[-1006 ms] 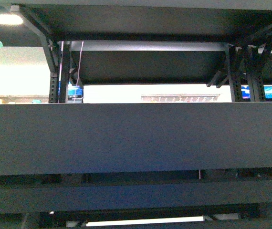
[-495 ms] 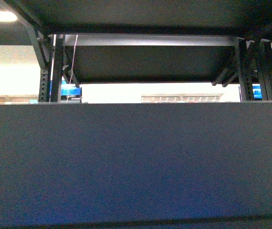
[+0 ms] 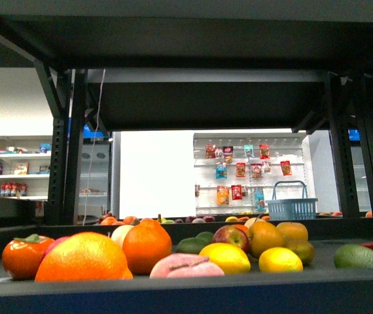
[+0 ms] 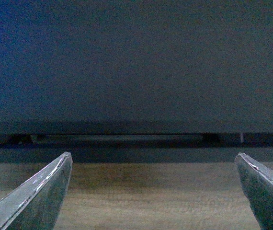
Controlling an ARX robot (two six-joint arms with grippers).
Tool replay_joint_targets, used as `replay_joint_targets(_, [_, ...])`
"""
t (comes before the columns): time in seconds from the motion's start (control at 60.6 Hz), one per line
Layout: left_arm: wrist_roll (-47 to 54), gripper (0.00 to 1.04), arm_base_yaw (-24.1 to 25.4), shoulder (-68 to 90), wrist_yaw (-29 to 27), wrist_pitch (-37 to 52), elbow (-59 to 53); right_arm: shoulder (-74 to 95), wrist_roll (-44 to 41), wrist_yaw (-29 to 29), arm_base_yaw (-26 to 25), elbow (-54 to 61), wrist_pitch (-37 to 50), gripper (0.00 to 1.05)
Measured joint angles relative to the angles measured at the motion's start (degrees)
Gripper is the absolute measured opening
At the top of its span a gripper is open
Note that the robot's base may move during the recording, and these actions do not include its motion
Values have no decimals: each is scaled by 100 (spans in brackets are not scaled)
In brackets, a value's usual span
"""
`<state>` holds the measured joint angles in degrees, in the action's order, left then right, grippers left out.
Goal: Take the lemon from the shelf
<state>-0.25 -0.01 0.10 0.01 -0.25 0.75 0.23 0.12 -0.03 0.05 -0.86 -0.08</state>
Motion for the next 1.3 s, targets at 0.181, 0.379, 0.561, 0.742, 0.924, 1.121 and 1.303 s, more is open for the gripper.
replay_joint_targets(0.181, [2,97,0,0,-2,0,0,0,2,2,0,0,0,102])
replay_joint_targets(0.379, [2,97,0,0,-4,0,0,0,0,0,0,0,0,102])
replay_joint_targets(0.561, [7,97,0,0,0,0,0,0,2,0,0,0,0,102])
replay_joint_targets(0.742, [2,97,0,0,0,0,0,0,2,2,0,0,0,102])
replay_joint_targets(0.924, [2,97,0,0,0,0,0,0,2,0,0,0,0,102])
replay_joint_targets(1.121, [4,97,0,0,-2,0,0,0,4,0,0,0,0,102])
replay_joint_targets(1.303, [0,97,0,0,-2,0,0,0,2,-9,0,0,0,102])
